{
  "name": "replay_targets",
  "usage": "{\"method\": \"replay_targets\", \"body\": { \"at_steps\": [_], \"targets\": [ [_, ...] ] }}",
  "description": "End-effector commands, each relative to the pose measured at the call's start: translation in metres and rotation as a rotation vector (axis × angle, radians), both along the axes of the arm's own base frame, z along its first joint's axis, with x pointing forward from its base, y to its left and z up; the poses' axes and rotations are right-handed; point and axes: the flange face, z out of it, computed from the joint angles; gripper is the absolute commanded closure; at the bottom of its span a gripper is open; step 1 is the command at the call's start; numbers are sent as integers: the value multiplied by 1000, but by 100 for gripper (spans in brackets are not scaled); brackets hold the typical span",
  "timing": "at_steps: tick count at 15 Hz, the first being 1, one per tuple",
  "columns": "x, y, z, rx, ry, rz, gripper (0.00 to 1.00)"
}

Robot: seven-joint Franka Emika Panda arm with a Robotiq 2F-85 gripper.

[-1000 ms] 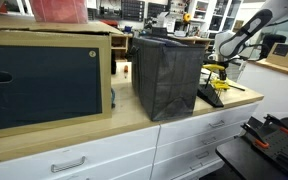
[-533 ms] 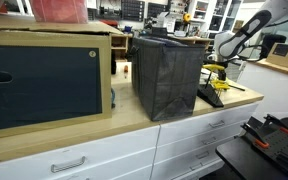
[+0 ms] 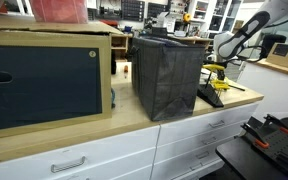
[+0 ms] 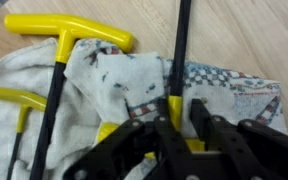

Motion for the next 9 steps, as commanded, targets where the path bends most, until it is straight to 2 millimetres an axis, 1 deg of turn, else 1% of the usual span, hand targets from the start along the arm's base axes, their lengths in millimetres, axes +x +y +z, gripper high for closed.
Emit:
{"method": "replay_targets", "body": {
  "at_steps": [1,3,4,5,9],
  "targets": [
    [5,2,6,9,-18,-6,83],
    [6,2,8,9,-23,-9,80],
    [6,1,9,10,-25,-10,87],
    [6,1,9,12,-25,-11,97],
    [4,-3,11,31,-32,-26,96]
  ]
}}
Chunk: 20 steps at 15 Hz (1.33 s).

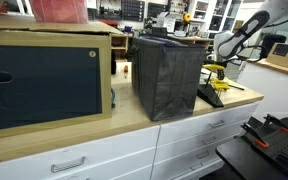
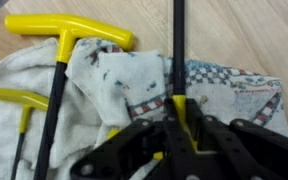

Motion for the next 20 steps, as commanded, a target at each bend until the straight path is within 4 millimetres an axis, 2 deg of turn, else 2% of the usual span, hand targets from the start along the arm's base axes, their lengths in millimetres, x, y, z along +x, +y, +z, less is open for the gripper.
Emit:
{"method": "replay_targets", "body": {
  "at_steps": [1,8,12,16,20],
  "targets": [
    [1,-4,12,29,-28,-14,96],
    [-1,-19,40,92,-93,-69,96],
    [2,-20,60,115,-135,-70,96],
    [5,-8,70,135,-151,-34,96],
    [9,22,54,142,-109,40,96]
  ]
}}
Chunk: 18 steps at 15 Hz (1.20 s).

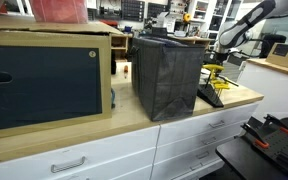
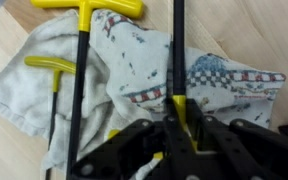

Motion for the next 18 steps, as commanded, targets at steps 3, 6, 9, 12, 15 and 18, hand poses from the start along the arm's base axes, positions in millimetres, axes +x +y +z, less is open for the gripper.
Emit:
{"method": "replay_targets", "body": {
  "at_steps": [3,6,9,12,15,18],
  "targets": [
    [-6,47,-24,16,47,115,96],
    [-9,61,-39,18,76,151,59],
    [-9,64,-43,9,84,158,45],
    [-8,62,-41,8,78,148,23],
    [-7,61,-41,6,76,143,62],
    [-8,62,-42,5,77,142,84]
  ]
}}
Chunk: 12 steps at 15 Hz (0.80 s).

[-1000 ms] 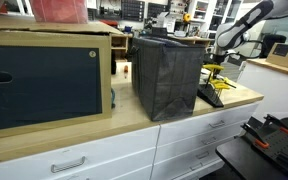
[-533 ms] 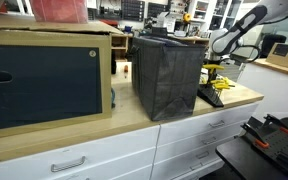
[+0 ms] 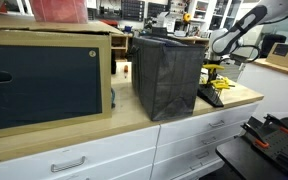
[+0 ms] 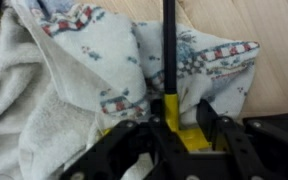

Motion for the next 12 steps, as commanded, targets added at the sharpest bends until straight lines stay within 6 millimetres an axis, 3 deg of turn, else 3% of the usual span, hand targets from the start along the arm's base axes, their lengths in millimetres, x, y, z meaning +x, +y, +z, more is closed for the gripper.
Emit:
{"method": "replay_targets", "body": {
  "at_steps": [1,3,12],
  "targets": [
    [0,0,6,-7,-13,20,91],
    [0,-1,8,-7,-21,18,100],
    [-2,0,33,20,-91,16,96]
  ]
}}
